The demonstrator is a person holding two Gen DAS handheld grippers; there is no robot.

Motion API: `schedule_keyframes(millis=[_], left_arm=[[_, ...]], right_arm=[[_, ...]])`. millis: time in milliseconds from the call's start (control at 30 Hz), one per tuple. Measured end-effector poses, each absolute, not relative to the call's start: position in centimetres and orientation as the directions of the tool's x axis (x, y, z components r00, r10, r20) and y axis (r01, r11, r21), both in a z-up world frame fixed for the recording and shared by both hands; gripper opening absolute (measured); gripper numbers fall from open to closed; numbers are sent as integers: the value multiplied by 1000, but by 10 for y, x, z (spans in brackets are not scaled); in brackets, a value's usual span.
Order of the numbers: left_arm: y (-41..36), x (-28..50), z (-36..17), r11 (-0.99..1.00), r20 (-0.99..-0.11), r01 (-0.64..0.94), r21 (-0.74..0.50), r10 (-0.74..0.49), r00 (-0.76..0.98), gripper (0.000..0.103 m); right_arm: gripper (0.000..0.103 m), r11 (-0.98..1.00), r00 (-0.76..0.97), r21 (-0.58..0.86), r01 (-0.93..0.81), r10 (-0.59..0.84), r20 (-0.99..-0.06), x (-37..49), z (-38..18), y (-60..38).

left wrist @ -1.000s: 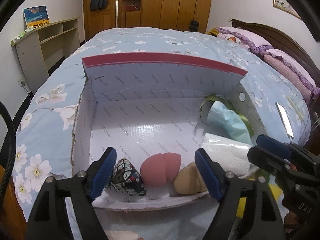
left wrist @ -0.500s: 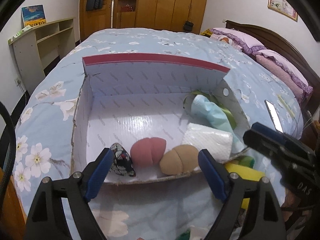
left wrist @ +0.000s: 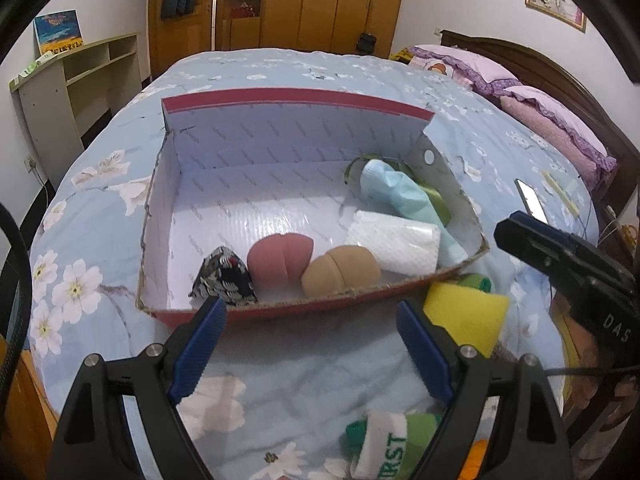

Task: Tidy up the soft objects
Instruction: 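Withdraw both grippers from the box toward the remaining items on the bedspread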

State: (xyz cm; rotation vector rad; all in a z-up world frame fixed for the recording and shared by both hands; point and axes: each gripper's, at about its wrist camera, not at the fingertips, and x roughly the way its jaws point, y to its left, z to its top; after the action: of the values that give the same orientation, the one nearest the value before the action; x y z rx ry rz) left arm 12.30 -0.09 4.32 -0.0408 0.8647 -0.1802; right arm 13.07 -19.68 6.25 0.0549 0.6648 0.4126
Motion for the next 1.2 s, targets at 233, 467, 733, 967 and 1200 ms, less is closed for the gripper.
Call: schedule_keyframes(millis=[233,467,733,967,1200], left_arm=[[-3,108,41,981,-762,155,-119,-190,619,90],[-8,93,37,975,-775,177,-134,-214,594,90],[-19,76,33,966,-784,221,-131,-238,573,90],[-29,65,27,958,-797,251,-136,-256,547,90],[-38,59,18,953,-813,278,-122,-257,522,90]], right_arm=[[44,925,717,157,-346,369,-592,116,66,-203],[44,928,716,140,-346,358,-599,99,66,-206],[44,934,718,133,-333,342,-606,85,61,-211],[44,937,716,131,-324,334,-614,75,56,-214],[44,937,711,137,-322,335,-618,70,52,-215]])
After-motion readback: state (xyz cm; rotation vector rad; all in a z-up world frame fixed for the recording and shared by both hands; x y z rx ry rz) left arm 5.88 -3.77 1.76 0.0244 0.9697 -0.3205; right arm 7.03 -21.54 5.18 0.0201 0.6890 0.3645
